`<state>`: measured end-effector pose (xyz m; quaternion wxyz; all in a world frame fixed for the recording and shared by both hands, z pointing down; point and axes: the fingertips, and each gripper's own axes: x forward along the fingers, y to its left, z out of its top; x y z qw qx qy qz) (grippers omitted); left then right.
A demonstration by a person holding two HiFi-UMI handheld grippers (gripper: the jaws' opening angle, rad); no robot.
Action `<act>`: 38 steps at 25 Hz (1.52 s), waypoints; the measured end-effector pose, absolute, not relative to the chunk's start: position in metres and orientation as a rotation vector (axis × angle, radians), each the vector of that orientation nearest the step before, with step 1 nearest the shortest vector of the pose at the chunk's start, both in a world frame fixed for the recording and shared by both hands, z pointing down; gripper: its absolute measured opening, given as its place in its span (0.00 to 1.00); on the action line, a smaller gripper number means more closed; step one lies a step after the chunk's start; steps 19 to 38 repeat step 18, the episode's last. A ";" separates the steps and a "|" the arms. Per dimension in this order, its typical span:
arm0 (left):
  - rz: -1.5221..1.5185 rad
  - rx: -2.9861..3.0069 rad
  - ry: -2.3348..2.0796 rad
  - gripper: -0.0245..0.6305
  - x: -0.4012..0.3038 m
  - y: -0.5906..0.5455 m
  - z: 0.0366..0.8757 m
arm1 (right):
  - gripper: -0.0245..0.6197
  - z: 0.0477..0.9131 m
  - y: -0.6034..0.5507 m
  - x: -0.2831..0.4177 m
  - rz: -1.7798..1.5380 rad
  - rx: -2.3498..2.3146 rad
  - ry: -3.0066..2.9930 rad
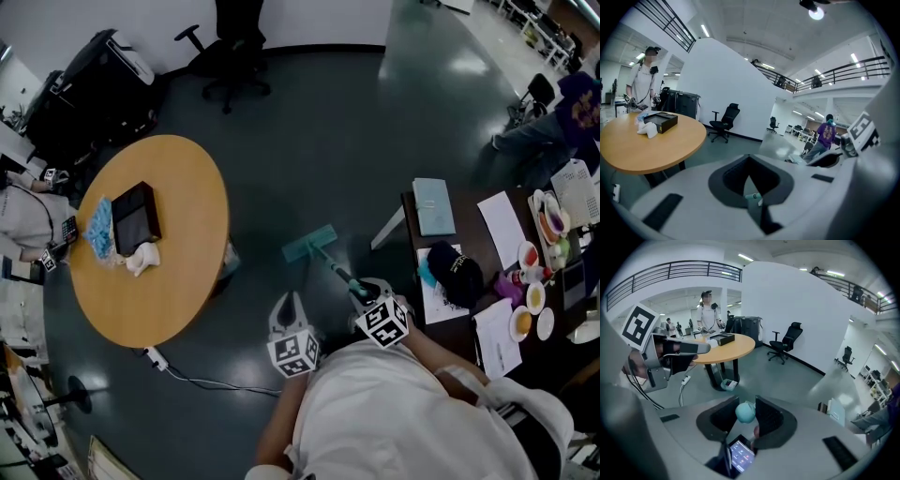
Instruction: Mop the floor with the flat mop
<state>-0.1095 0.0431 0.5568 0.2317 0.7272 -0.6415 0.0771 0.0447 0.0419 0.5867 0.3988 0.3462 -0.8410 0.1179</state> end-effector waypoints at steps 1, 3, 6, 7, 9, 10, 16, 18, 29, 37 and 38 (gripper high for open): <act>0.211 1.998 -1.766 0.04 -0.110 0.043 0.557 | 0.21 0.587 0.042 0.045 0.296 0.874 -2.130; 0.205 1.992 -1.776 0.04 -0.111 0.043 0.557 | 0.21 0.588 0.043 0.046 0.286 0.867 -2.130; 0.196 1.977 -1.796 0.04 -0.114 0.044 0.556 | 0.21 0.588 0.043 0.046 0.274 0.854 -2.133; 0.194 1.973 -1.800 0.04 -0.114 0.045 0.556 | 0.21 0.589 0.044 0.046 0.272 0.851 -2.135; 0.194 1.968 -1.803 0.04 -0.114 0.046 0.557 | 0.21 0.590 0.044 0.047 0.268 0.845 -2.139; 0.193 1.967 -1.803 0.04 -0.114 0.046 0.557 | 0.21 0.590 0.044 0.047 0.265 0.843 -2.140; 0.198 1.968 -1.808 0.04 -0.112 0.047 0.555 | 0.21 0.588 0.042 0.051 0.263 0.845 -2.139; 0.199 1.970 -1.808 0.04 -0.112 0.047 0.554 | 0.21 0.587 0.042 0.053 0.263 0.848 -2.139; 0.199 1.970 -1.808 0.04 -0.112 0.047 0.554 | 0.21 0.587 0.042 0.053 0.263 0.848 -2.139; 0.199 1.970 -1.808 0.04 -0.112 0.047 0.554 | 0.21 0.587 0.042 0.053 0.263 0.848 -2.139; 0.199 1.970 -1.808 0.04 -0.112 0.047 0.554 | 0.21 0.587 0.042 0.053 0.263 0.848 -2.139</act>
